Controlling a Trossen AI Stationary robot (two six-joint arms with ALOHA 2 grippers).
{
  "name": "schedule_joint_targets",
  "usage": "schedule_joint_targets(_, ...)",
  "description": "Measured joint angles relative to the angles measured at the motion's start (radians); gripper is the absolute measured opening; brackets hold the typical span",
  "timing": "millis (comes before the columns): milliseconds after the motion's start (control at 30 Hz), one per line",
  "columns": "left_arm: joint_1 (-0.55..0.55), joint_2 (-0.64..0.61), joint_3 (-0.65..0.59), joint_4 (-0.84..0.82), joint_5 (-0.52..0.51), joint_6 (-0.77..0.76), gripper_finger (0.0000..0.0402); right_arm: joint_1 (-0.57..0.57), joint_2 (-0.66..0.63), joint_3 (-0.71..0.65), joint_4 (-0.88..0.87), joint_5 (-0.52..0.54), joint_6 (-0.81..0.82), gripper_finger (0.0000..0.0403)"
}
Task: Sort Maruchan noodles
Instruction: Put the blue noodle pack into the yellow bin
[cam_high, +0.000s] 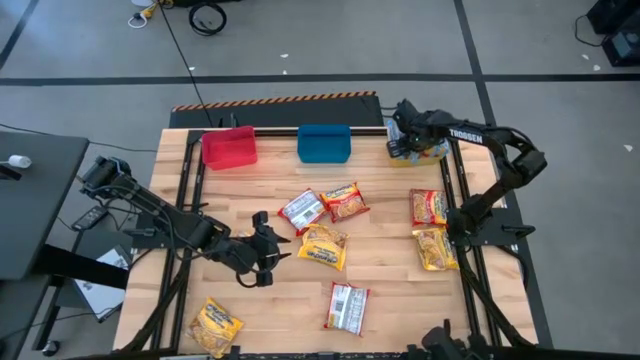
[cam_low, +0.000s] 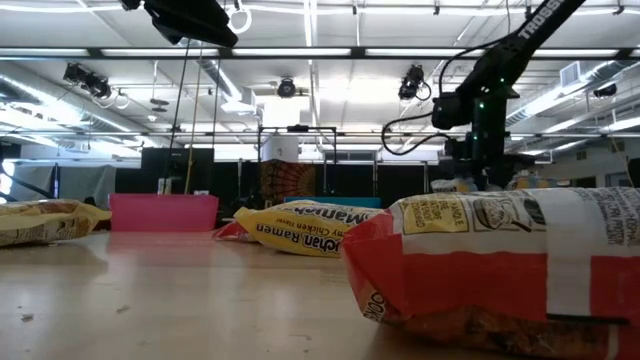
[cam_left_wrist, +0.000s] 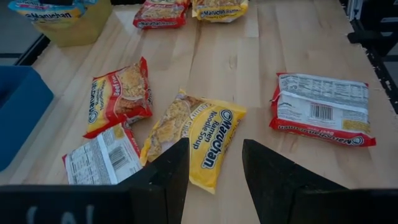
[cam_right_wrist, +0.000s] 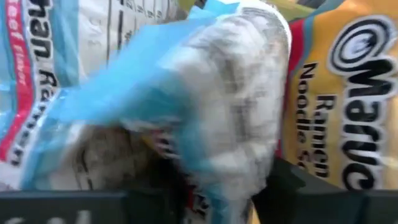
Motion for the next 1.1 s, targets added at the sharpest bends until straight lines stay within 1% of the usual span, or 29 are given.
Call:
schedule_joint_targets(33, 0.0, 0.0, 0.0, 0.0, 0.0, 0.0, 0.0153, 0.0, -0.002, 0.01, -0.017, 0.0, 0.0, 0.0131)
schedule_joint_targets(67, 0.0, 0.0, 0.0, 0.0, 0.0, 0.0, 0.0153, -0.001, -0.003, 0.024, -0.035, -0.003, 0.0, 0.0125)
schedule_joint_targets(167, 0.001, 0.0, 0.0, 0.0, 0.0, 0.006, 0.0153, -0.008, -0.011, 0.093, -0.103, -0.043, -0.001, 0.0125)
schedule_joint_targets(300, 0.001, 0.0, 0.0, 0.008, 0.001, 0.024, 0.0153, -0.053, 0.006, 0.194, -0.181, -0.187, 0.0, 0.0125)
schedule_joint_targets(367, 0.001, 0.0, 0.0, 0.017, 0.001, 0.024, 0.0153, -0.083, 0.026, 0.232, -0.207, -0.227, 0.0, 0.0125)
schedule_joint_targets(533, 0.0, 0.0, 0.0, 0.032, 0.002, 0.025, 0.0153, -0.139, 0.093, 0.253, -0.253, -0.291, -0.001, 0.0125)
schedule_joint_targets(633, -0.001, 0.0, 0.0, 0.032, 0.013, 0.024, 0.0153, -0.143, 0.153, 0.247, -0.3, -0.297, -0.005, 0.0125)
schedule_joint_targets(833, 0.0, 0.0, 0.0, 0.032, 0.039, 0.023, 0.0153, -0.143, 0.209, 0.256, -0.328, -0.299, -0.03, 0.0125)
schedule_joint_targets(1033, 0.0, 0.0, 0.0, 0.032, 0.04, 0.024, 0.0153, -0.156, 0.164, 0.247, -0.344, -0.299, -0.034, 0.0125)
schedule_joint_targets(1100, 0.004, 0.0, 0.0, 0.033, 0.04, 0.026, 0.0153, -0.164, 0.15, 0.249, -0.347, -0.276, -0.027, 0.0125)
